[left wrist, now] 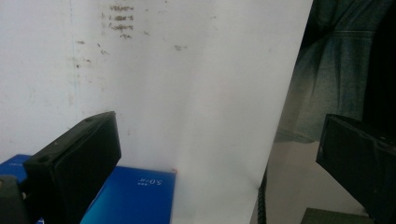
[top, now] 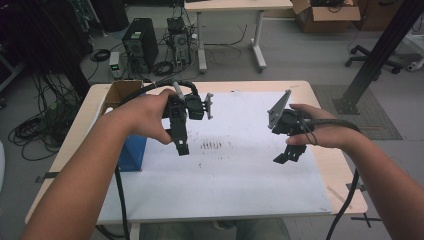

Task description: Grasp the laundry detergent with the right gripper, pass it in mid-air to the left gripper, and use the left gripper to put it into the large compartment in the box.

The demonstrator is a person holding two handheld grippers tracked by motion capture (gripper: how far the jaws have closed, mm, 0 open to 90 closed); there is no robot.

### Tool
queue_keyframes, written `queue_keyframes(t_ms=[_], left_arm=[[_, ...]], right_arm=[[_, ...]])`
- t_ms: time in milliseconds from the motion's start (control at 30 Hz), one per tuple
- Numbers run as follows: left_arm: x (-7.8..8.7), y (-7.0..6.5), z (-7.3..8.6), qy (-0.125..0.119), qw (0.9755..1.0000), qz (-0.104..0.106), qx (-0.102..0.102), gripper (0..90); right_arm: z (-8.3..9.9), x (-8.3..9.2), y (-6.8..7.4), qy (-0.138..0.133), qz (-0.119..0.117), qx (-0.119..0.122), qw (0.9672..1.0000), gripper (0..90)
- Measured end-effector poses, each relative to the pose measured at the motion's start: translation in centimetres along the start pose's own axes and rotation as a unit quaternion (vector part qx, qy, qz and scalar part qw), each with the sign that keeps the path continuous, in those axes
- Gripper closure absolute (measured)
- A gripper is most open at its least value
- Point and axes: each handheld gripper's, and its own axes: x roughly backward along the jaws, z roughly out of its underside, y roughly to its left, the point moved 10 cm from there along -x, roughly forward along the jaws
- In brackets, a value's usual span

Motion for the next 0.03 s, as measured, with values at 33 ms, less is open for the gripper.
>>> queue_keyframes(t_ms=[33], left_arm=[[0.02,-0.01,0.02,0.0,1.0,0.0,0.0,0.2]], right_arm=[[0.0,0.0,0.0,0.0,0.0,0.0,1.0,3.9]])
